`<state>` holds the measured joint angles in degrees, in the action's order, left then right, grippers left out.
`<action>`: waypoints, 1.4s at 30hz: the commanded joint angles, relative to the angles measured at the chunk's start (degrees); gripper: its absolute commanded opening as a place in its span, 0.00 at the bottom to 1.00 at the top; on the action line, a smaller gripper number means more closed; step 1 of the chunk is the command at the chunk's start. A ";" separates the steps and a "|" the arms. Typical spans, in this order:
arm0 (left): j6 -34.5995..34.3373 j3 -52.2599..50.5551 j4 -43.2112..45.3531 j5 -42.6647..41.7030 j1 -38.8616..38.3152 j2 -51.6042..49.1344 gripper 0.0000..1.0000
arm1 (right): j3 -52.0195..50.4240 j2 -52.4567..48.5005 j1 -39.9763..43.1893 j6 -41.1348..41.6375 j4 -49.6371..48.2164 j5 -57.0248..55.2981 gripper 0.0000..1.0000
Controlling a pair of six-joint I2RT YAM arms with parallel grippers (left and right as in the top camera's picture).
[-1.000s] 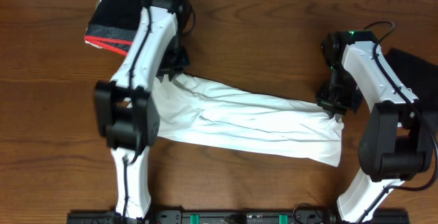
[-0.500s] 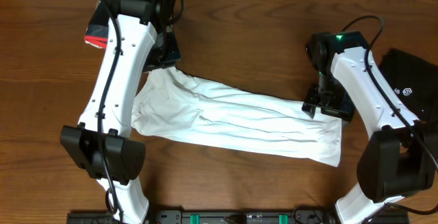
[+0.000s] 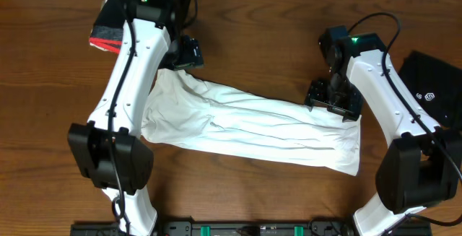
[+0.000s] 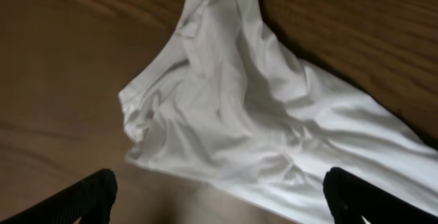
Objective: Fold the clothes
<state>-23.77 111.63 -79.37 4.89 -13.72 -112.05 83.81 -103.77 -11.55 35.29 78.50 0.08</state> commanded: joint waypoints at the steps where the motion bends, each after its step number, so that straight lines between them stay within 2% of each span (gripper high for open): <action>1: -0.83 -3.50 2.34 0.46 -0.07 -2.38 0.98 | -0.24 0.92 -0.52 -1.46 0.48 0.92 0.83; 8: -3.37 -4.72 6.23 0.42 1.07 -8.09 0.97 | -0.24 0.92 -0.61 -3.23 1.44 1.49 0.83; 11: -4.76 -4.72 6.75 0.42 1.60 -10.01 0.87 | -0.24 0.92 -0.96 -3.23 1.42 1.46 0.82; 15: -6.80 -4.72 6.54 -0.04 2.29 -11.78 0.68 | -0.24 0.92 -1.79 -3.23 1.29 1.46 0.83; 29: -6.97 -4.92 6.60 -2.62 2.78 -18.40 0.66 | -0.24 0.92 -4.68 -3.21 0.52 1.44 0.82; 36: -6.95 -4.92 4.98 -2.56 2.84 -18.47 0.38 | -0.24 0.92 -5.27 -3.19 0.42 1.46 0.82; 42: -7.02 -4.92 0.74 -2.51 2.91 -18.47 0.24 | -0.24 0.92 -5.40 -3.15 0.07 1.49 0.82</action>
<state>-30.22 107.15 -77.25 2.00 -11.25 -130.41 83.81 -103.77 -16.43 32.62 78.70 1.67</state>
